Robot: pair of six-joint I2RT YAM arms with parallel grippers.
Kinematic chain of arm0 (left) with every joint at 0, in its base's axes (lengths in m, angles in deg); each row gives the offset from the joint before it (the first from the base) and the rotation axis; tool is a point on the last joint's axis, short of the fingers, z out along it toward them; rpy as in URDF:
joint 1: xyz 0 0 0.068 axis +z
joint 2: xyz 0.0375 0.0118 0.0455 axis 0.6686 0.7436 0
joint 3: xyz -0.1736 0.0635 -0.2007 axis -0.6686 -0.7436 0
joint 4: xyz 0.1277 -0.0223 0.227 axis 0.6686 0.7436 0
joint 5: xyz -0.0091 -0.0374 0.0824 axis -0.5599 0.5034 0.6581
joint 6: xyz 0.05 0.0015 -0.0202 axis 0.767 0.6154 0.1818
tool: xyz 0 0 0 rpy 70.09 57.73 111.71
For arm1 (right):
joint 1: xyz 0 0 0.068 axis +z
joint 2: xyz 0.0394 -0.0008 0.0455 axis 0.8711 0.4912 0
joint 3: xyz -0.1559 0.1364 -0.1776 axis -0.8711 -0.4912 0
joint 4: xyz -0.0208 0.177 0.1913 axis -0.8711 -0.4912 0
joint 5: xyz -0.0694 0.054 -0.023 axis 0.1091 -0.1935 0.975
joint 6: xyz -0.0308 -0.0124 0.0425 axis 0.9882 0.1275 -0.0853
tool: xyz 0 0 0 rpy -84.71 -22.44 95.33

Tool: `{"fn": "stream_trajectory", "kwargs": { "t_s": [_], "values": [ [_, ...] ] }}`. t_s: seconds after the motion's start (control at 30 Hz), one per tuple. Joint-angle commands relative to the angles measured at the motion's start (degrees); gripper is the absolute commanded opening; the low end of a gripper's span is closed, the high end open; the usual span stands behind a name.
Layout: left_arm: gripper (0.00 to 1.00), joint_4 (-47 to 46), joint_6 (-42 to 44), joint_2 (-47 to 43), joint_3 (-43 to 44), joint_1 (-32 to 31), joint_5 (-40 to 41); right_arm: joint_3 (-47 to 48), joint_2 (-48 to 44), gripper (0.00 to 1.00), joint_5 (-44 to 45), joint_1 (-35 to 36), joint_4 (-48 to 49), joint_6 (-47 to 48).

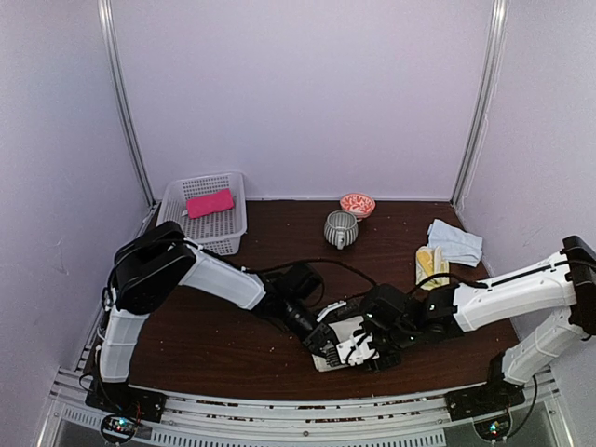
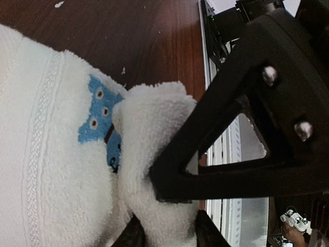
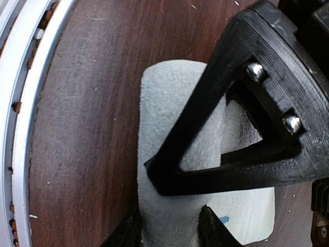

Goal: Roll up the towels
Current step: Roll the towel at the center of the board.

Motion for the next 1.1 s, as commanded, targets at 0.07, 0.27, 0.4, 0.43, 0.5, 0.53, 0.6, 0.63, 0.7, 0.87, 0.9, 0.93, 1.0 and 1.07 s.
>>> {"fn": "stream_trajectory", "kwargs": {
  "t_s": [0.07,0.27,0.4,0.43,0.5,0.53,0.6,0.63,0.7,0.87,0.9,0.93,1.0,1.07],
  "values": [
    [0.43,13.8,8.6,-3.2,-0.2,1.0,12.7,1.0,5.2,0.25,0.7,0.2,-3.4,-0.3],
    [0.48,19.9,12.6,-14.1,-3.4,5.4,27.8,8.3,9.0,0.14,-11.6,-2.4,-14.6,-2.3],
    [0.47,14.0,13.3,-26.9,-12.1,6.1,42.2,13.4,10.6,0.13,-22.0,-6.5,-20.6,-3.9],
    [0.47,11.3,13.7,-30.9,-15.0,5.7,44.5,14.9,11.9,0.13,-24.1,-7.6,-22.1,-4.3],
    [0.48,6.7,15.2,-38.4,-19.2,4.3,48.0,19.1,15.8,0.13,-27.5,-10.6,-25.8,-4.7],
    [0.48,4.4,16.7,-41.9,-21.2,3.2,49.2,21.3,18.1,0.13,-29.7,-12.3,-27.8,-4.5],
    [0.49,-0.4,20.0,-48.3,-24.7,-0.3,52.5,25.9,23.4,0.13,-33.3,-15.6,-31.6,-4.2],
    [0.50,-2.6,22.1,-51.5,-26.4,-2.3,53.6,28.2,26.1,0.12,-34.3,-17.0,-33.3,-4.4],
    [0.53,-6.0,25.4,-54.5,-28.9,-6.9,55.8,32.3,31.4,0.12,-36.7,-18.9,-37.1,-3.7],
    [0.54,-4.2,30.6,-49.3,-25.8,-14.0,55.8,38.6,39.9,0.11,-39.5,-21.3,-43.5,-1.2],
    [0.54,-3.4,31.9,-47.2,-24.6,-15.3,55.8,38.8,40.4,0.11,-39.7,-21.5,-43.5,-1.3],
    [0.54,-2.2,33.0,-44.8,-23.3,-16.3,56.3,38.9,41.0,0.11,-39.8,-21.7,-43.4,-1.4],
    [0.55,-1.9,34.5,-40.5,-21.7,-17.2,57.6,39.2,41.5,0.11,-39.8,-21.8,-43.5,-1.4],
    [0.55,-2.2,36.2,-36.9,-20.5,-17.3,56.6,39.2,41.7,0.11,-39.9,-21.9,-43.4,-1.4]
  ]
}}
